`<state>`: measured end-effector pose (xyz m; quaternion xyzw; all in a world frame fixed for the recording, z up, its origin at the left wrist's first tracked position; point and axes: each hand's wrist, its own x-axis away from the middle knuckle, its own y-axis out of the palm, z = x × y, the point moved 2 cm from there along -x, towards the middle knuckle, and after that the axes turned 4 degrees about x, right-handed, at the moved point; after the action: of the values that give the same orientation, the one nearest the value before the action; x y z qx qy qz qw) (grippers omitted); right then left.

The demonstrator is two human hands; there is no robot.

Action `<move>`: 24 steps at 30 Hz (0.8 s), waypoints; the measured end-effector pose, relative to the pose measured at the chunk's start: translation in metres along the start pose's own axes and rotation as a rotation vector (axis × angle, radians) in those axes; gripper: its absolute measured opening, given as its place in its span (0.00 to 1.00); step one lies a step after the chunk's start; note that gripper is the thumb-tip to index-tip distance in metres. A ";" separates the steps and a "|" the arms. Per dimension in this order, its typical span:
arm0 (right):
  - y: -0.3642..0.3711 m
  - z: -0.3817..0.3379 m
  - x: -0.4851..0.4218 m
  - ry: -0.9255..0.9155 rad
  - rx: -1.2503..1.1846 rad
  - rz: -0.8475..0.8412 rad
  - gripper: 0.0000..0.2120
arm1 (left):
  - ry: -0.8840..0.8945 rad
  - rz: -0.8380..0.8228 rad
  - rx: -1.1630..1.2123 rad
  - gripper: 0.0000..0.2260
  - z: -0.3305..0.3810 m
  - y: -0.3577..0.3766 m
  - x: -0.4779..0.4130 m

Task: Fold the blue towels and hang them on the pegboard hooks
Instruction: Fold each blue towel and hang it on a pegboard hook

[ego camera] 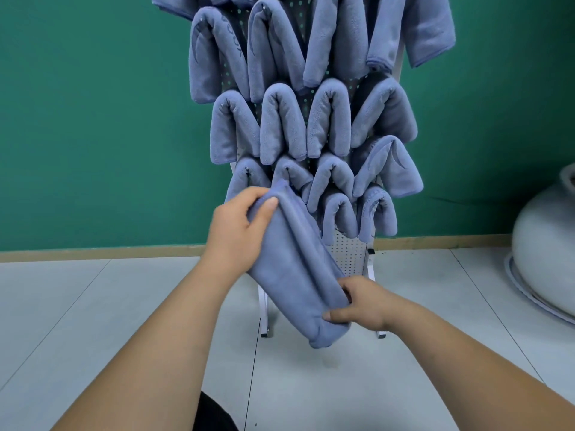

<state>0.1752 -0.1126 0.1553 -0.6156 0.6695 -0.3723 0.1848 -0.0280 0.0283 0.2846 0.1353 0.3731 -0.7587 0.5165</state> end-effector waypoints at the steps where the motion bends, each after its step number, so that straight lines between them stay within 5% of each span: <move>1: 0.001 0.004 0.001 -0.003 0.015 -0.021 0.16 | -0.021 0.026 0.003 0.05 -0.005 -0.006 -0.001; 4: -0.005 0.014 0.002 0.050 -0.123 -0.021 0.10 | -0.083 0.042 -0.020 0.05 -0.021 -0.019 -0.002; 8: -0.019 0.024 -0.001 0.118 -0.297 0.207 0.09 | -0.109 0.061 -0.115 0.05 -0.031 -0.024 -0.003; 14: -0.030 0.025 0.007 0.221 -0.791 0.223 0.14 | -0.217 0.157 -0.235 0.06 -0.044 -0.026 -0.002; 19: -0.036 0.017 -0.002 0.210 -1.228 0.394 0.07 | -0.369 0.244 -0.262 0.09 -0.059 -0.029 -0.003; 21: -0.036 0.014 -0.005 0.229 -1.134 0.475 0.06 | -0.401 0.252 -0.245 0.09 -0.060 -0.027 -0.003; 24: -0.027 0.030 -0.011 0.339 -0.557 0.534 0.08 | -0.424 0.231 -0.168 0.09 -0.060 -0.021 -0.002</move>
<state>0.2170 -0.1089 0.1531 -0.3768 0.9016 -0.2123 -0.0113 -0.0564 0.0763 0.2538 -0.0285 0.3003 -0.6724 0.6760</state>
